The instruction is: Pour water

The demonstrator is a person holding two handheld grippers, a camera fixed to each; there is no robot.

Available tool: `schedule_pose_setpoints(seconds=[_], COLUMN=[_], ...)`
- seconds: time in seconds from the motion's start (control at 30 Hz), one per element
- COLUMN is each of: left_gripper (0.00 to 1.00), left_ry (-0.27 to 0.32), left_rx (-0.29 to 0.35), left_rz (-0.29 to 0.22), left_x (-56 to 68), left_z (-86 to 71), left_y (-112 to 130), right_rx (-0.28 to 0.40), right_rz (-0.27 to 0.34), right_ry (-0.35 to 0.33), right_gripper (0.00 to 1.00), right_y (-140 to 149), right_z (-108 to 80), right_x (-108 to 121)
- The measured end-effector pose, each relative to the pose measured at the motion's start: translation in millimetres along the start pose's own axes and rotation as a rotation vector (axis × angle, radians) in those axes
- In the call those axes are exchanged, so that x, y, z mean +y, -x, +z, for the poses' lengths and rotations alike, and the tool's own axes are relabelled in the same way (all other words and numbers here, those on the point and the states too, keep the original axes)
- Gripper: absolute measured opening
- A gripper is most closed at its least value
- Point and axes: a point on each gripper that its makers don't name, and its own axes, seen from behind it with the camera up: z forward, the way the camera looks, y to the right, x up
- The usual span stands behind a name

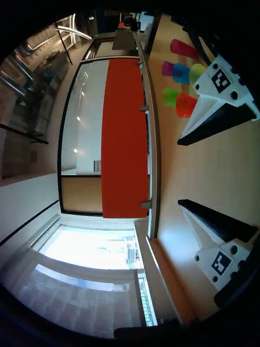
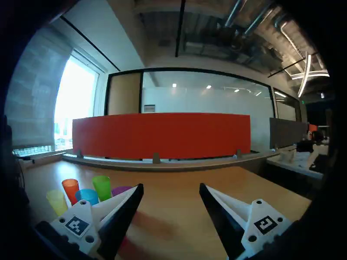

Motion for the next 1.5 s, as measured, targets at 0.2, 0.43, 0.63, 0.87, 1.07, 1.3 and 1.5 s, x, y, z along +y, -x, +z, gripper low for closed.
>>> schedule_pose_setpoints(seconds=[0.2,0.43,0.63,0.87,1.07,1.3,1.5], left_gripper=[0.92,0.92,0.92,0.92,0.92,0.92,0.92], left_ry=[0.019,0.033,0.077,0.112,0.146,0.175,0.162], left_rx=[-0.010,-0.021,-0.031,-0.051,-0.091,-0.123,-0.129], left_rz=[-0.006,-0.030,-0.045,0.004,0.042,0.063,0.063], left_x=[8.5,10.1,16.3,17.4,21.7,25.8,23.6], left_z=[-4.8,-14.8,-21.4,-23.6,-25.0,-28.0,-30.9], left_y=[-43,-104,-148,-172,-168,-160,-158], right_rx=[-0.014,-0.013,-0.022,-0.055,-0.098,-0.166,-0.226], right_rz=[-0.034,-0.048,-0.049,-0.101,-0.135,-0.183,-0.229], right_ry=[0.008,-0.001,-0.023,-0.070,-0.137,-0.249,-0.342], right_gripper=[1.00,1.00,1.00,1.00,1.00,1.00,1.00], right_y=[-31,-92,-130,-145,-145,-132,-117], right_z=[-2.4,-5.8,-8.3,-9.0,-9.5,-11.8,-13.7], right_x=[4,-3,-12,-20,-34,-56,-75])
